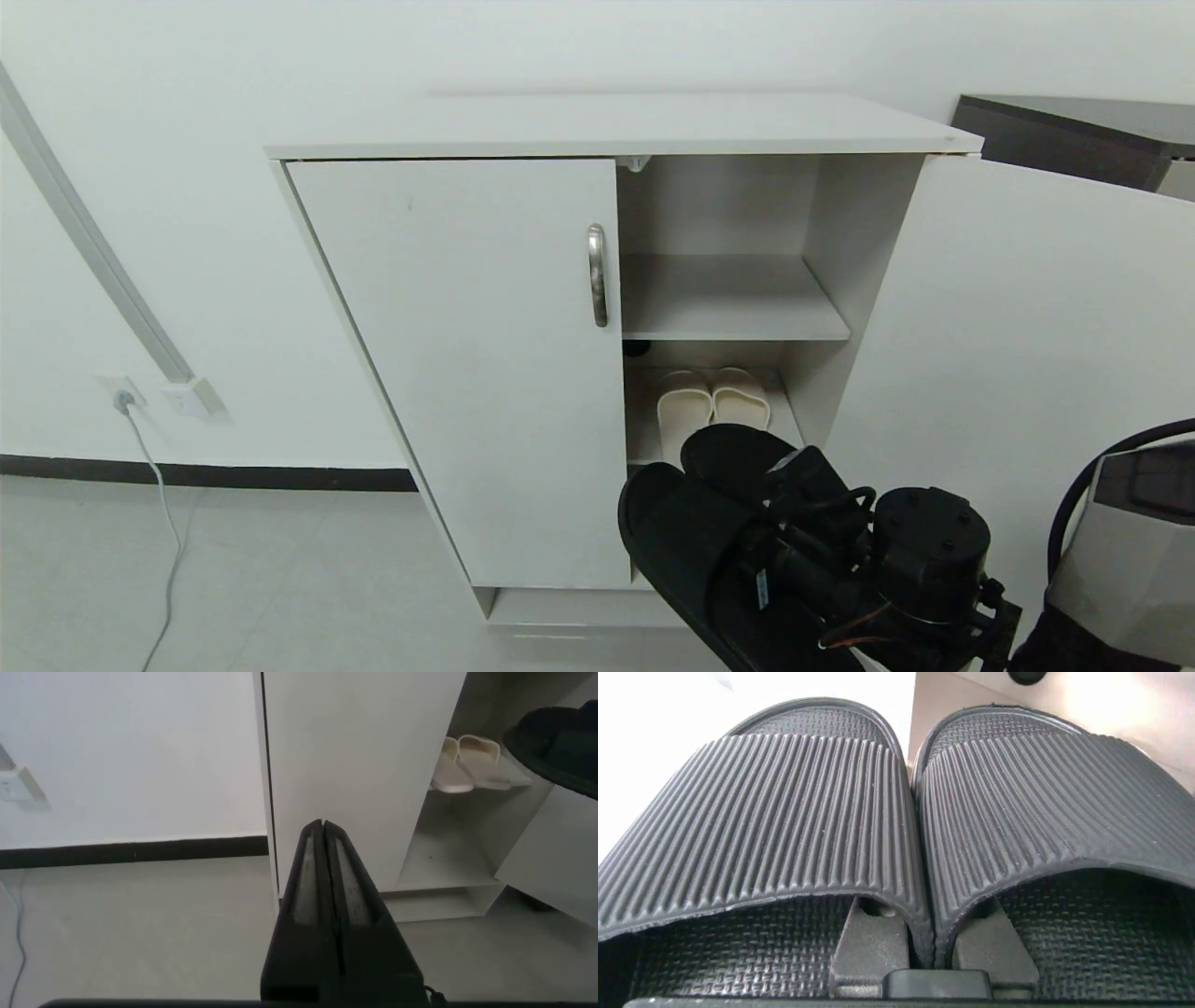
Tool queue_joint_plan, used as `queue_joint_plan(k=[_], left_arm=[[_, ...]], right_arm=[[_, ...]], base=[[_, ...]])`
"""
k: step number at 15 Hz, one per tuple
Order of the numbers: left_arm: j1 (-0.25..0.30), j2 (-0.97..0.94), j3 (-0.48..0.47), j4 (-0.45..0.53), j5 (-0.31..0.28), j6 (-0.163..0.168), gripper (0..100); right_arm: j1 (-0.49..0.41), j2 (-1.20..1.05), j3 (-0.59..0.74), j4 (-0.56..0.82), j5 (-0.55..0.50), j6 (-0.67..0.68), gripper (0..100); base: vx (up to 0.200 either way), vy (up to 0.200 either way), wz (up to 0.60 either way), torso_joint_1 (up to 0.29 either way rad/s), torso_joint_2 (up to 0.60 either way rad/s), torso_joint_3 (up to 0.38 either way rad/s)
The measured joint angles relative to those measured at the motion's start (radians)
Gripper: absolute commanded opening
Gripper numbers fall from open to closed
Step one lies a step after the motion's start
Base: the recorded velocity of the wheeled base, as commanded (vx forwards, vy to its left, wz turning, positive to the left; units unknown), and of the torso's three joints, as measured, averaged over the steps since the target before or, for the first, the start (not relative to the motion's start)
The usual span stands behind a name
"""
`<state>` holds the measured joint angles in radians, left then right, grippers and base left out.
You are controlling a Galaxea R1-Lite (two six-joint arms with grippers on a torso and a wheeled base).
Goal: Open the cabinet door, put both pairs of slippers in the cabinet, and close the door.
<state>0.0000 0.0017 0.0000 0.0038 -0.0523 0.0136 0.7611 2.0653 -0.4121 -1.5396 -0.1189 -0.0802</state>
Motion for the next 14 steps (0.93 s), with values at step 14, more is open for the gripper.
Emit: queue_joint_plan(k=[14], left_arm=[[0.000,0.000,0.000,0.000,0.000,0.000,0]], right_arm=[[0.032,0.035,-0.082,0.041,-0.150,-0.020,0]], base=[[0.000,0.000,-0.09,0.000,0.04,0.040]])
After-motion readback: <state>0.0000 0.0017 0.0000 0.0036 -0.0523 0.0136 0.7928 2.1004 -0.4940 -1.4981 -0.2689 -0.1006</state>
